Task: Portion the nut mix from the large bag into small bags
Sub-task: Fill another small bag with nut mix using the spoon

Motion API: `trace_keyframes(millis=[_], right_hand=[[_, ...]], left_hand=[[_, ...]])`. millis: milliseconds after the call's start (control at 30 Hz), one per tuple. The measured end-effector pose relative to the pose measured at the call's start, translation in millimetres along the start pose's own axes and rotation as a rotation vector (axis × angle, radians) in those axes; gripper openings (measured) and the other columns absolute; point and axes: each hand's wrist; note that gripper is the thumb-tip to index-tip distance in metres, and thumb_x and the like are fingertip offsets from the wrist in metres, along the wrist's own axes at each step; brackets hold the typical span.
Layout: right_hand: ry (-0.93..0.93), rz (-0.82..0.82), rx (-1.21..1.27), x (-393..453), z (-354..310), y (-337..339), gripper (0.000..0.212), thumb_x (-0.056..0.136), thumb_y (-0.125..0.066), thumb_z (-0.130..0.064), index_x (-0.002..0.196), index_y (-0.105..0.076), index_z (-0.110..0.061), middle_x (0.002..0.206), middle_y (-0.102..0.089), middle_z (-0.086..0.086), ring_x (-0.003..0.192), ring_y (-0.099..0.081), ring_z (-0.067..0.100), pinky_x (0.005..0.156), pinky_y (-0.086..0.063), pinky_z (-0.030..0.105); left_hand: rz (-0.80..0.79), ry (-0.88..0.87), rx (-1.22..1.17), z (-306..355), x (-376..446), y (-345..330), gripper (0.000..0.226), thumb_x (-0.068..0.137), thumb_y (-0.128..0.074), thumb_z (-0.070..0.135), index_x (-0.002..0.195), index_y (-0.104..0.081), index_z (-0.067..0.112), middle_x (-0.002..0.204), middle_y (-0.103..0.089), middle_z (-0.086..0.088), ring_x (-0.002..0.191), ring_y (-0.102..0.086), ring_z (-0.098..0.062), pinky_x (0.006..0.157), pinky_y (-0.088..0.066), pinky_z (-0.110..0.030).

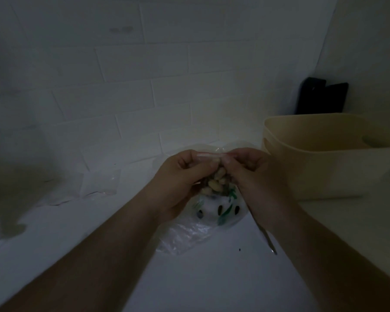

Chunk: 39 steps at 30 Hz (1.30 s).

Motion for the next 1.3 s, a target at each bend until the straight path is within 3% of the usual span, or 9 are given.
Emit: trace_keyframes(millis=[167, 333, 533, 633, 867, 967, 1067, 1200, 1300], right_hand=[[-0.019, -0.007, -0.027, 2, 2, 3, 0.002, 0.093, -0.077, -0.025, 0.091, -0.077, -0.024, 0.086, -0.08, -0.005, 0.083, -0.077, 0.014, 0.079, -0.063, 0.037], [-0.028, -0.01, -0.05, 5, 6, 4, 0.008, 0.091, -0.078, -0.029, 0.092, -0.079, -0.021, 0.084, -0.08, -0.003, 0.083, -0.077, 0.019, 0.078, -0.063, 0.038], [-0.081, 0.008, 0.085, 12, 12, 6, 0.006, 0.092, -0.077, -0.024, 0.087, -0.078, -0.02, 0.086, -0.079, 0.003, 0.079, -0.076, 0.018, 0.07, -0.056, 0.031], [-0.065, -0.024, 0.085, 11, 12, 7, 0.005, 0.092, -0.076, -0.023, 0.088, -0.079, -0.024, 0.087, -0.079, 0.001, 0.079, -0.076, 0.016, 0.071, -0.058, 0.032], [0.0, -0.042, 0.05, 11, 9, 9, 0.021, 0.091, -0.077, -0.022, 0.079, -0.078, -0.039, 0.077, -0.076, -0.004, 0.072, -0.073, 0.01, 0.069, -0.055, 0.029], [0.01, -0.033, 0.016, 10, 10, 10, 0.005, 0.083, -0.08, -0.037, 0.08, -0.078, -0.035, 0.074, -0.076, -0.003, 0.07, -0.073, 0.01, 0.069, -0.056, 0.034], [0.033, -0.012, -0.039, 12, 12, 11, 0.018, 0.071, -0.078, -0.052, 0.079, -0.077, -0.036, 0.071, -0.075, -0.002, 0.069, -0.071, 0.013, 0.071, -0.062, 0.042], [0.038, 0.0, -0.044, 15, 15, 12, 0.007, 0.088, -0.078, -0.032, 0.081, -0.078, -0.034, 0.076, -0.076, -0.001, 0.074, -0.073, 0.016, 0.081, -0.062, 0.051], [0.014, -0.054, -0.037, 14, 15, 11, 0.006, 0.088, -0.078, -0.035, 0.09, -0.08, -0.029, 0.087, -0.079, 0.0, 0.085, -0.077, 0.021, 0.084, -0.063, 0.051]], left_hand=[[0.116, -0.064, 0.024, -3, 4, -1, 0.02, 0.102, -0.061, 0.01, 0.108, -0.068, -0.007, 0.107, -0.074, -0.028, 0.089, -0.073, -0.029, 0.079, -0.063, -0.035], [0.207, -0.162, 0.128, -6, 7, -1, 0.009, 0.099, -0.066, 0.004, 0.095, -0.073, 0.0, 0.082, -0.074, -0.015, 0.066, -0.069, -0.018, 0.06, -0.055, -0.025], [0.234, -0.228, 0.253, -6, 7, 4, 0.01, 0.099, -0.07, 0.01, 0.099, -0.078, 0.006, 0.094, -0.08, -0.015, 0.096, -0.076, -0.04, 0.096, -0.059, -0.056], [0.262, -0.235, 0.275, -4, 6, 3, 0.011, 0.099, -0.068, 0.009, 0.096, -0.078, 0.008, 0.09, -0.08, -0.012, 0.09, -0.077, -0.03, 0.095, -0.059, -0.056], [0.247, -0.242, 0.321, -5, 8, 7, 0.016, 0.102, -0.066, 0.014, 0.094, -0.08, 0.012, 0.089, -0.08, -0.011, 0.092, -0.077, -0.037, 0.095, -0.059, -0.058], [0.238, -0.239, 0.311, -6, 8, 8, 0.015, 0.101, -0.066, 0.013, 0.096, -0.079, 0.009, 0.09, -0.08, -0.011, 0.093, -0.077, -0.037, 0.095, -0.059, -0.057], [0.22, -0.23, 0.284, -7, 9, 8, 0.015, 0.102, -0.065, 0.011, 0.097, -0.079, 0.007, 0.092, -0.08, -0.014, 0.097, -0.075, -0.042, 0.096, -0.057, -0.059], [0.201, -0.219, 0.28, -9, 9, 5, 0.018, 0.102, -0.063, 0.011, 0.094, -0.079, 0.011, 0.092, -0.08, -0.013, 0.093, -0.076, -0.036, 0.095, -0.059, -0.056], [0.203, -0.236, 0.271, -10, 10, 4, 0.02, 0.103, -0.062, 0.011, 0.091, -0.078, 0.011, 0.086, -0.079, -0.012, 0.08, -0.073, -0.025, 0.081, -0.063, -0.045]])
Point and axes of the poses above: each hand's wrist, its own x-axis towards the middle knuckle, its own y-axis out of the back of the hand, z = x × y
